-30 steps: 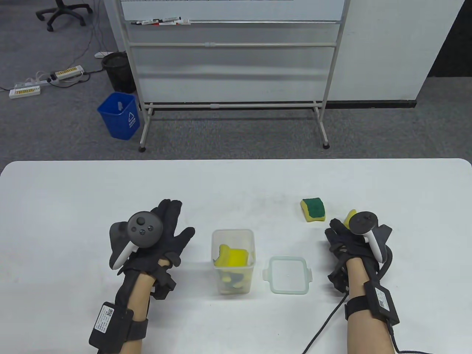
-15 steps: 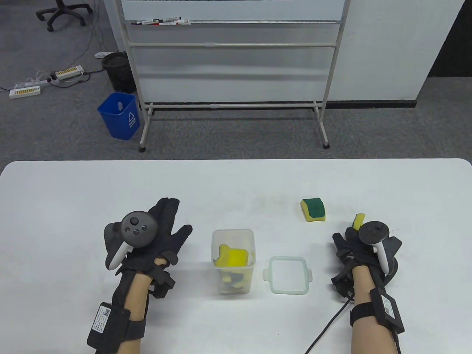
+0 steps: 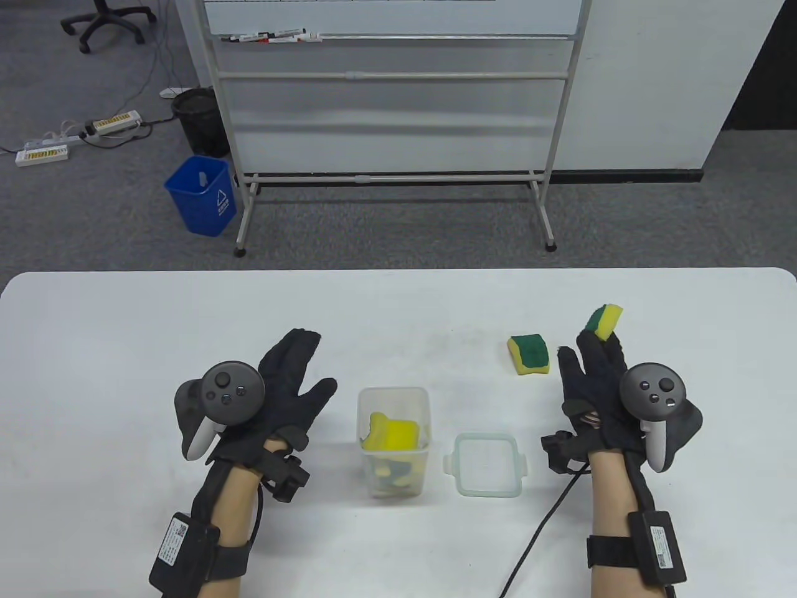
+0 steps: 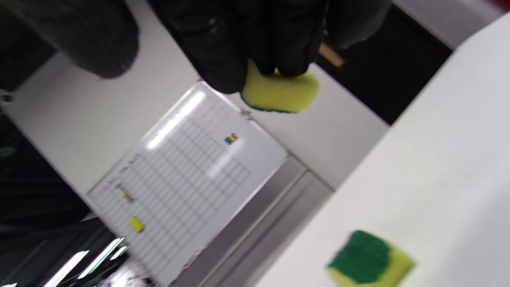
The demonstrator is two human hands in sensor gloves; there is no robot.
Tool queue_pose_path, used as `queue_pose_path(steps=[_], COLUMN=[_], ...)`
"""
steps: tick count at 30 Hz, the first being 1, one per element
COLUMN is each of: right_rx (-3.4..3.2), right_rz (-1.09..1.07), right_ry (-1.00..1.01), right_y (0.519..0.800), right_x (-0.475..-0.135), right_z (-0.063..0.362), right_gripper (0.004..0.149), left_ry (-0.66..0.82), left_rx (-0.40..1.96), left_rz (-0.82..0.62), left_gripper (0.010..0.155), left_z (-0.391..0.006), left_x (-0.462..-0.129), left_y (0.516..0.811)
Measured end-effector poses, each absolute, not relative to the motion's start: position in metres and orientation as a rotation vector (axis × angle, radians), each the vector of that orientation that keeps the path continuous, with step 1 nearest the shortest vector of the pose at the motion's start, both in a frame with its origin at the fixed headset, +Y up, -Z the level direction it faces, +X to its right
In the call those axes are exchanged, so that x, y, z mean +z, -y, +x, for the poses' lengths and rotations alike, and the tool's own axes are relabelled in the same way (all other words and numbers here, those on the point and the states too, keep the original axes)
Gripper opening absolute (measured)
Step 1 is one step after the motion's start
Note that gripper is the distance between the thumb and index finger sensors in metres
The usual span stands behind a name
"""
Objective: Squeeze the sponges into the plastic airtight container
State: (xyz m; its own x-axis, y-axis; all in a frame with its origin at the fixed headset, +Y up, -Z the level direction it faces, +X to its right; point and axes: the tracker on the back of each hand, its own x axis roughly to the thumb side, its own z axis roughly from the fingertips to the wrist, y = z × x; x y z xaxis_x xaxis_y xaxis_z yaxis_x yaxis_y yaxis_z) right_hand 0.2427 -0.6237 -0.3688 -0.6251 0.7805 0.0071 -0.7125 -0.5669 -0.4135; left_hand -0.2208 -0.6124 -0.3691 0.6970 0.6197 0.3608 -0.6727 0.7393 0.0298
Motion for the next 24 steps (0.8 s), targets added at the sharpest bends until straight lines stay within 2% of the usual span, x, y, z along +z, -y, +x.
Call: queue_pose_path(steps=[6,11,18,24], right_rx=[1.963,1.907,1.817,1.697], right_rz=[0.176,0.395,0.555,0.537], right_ry=[0.366,0.259,0.105,0.019], right_y=[0.579,0.563,0.554,0.558], right_x=[-0.344,-0.332,-0.324,-0.329], right_z=[0.187,0.146,0.107,0.097], right_gripper=[0.073,0.072,0.071,0.070], left_ry=[0.467,0.550,0.665,0.688], left_rx=[0.719,0.697,0.650,0.642], left_rz=[0.247,0.274,0.326,0.373], left_gripper=[0.077,0.076,0.076,0.075], left_z=[-0.206,-0.192,-0.174,-0.172], left_x=[-0.356,-0.347,-0.334,-0.330], left_y=[0.596,0.589,0.580,0.576])
